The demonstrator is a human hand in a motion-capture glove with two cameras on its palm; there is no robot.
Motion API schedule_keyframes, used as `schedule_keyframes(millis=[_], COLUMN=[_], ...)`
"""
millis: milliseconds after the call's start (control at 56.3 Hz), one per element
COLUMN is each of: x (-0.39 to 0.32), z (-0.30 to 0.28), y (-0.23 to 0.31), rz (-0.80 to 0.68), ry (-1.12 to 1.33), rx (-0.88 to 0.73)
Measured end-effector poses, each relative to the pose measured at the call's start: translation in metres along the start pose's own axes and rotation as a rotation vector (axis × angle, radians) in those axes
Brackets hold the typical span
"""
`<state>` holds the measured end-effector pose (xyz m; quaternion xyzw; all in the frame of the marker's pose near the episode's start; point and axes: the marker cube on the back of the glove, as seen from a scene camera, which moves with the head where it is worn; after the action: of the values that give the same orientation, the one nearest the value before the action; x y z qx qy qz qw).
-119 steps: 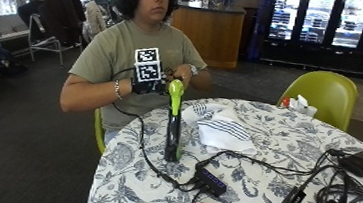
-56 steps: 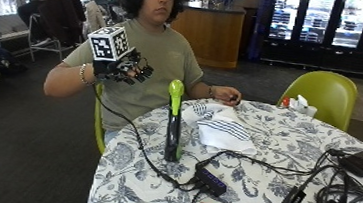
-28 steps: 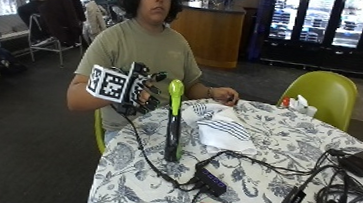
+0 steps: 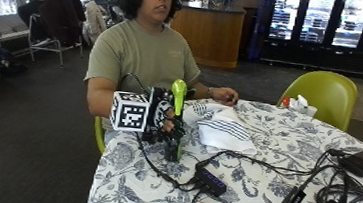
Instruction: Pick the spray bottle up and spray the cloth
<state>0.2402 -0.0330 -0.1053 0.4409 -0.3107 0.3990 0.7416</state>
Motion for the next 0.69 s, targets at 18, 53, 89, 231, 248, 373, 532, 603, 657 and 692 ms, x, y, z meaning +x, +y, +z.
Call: schedule_keyframes(millis=[18,53,89,231,248,373,532,603,657,692], x=[0.001,0.003,0.005,0.004,0.004,0.006,0.007,0.007,0.007,0.006], z=[0.001,0.003,0.005,0.008,0.009,0.013,0.016,0.017,0.017,0.018], y=[-0.002,-0.007,-0.010,-0.030,-0.031,-0.039,-0.055,-0.059,-0.064,-0.067], rz=[-0.004,-0.016,-0.031,-0.075,-0.086,-0.134,-0.127,-0.136,-0.138,-0.143], ry=[0.000,0.000,0.002,0.001,0.000,-0.019,-0.025,-0.025,-0.023,-0.021], rx=[0.012,0.041,0.072,0.139,0.141,0.126,0.160,0.164,0.165,0.175])
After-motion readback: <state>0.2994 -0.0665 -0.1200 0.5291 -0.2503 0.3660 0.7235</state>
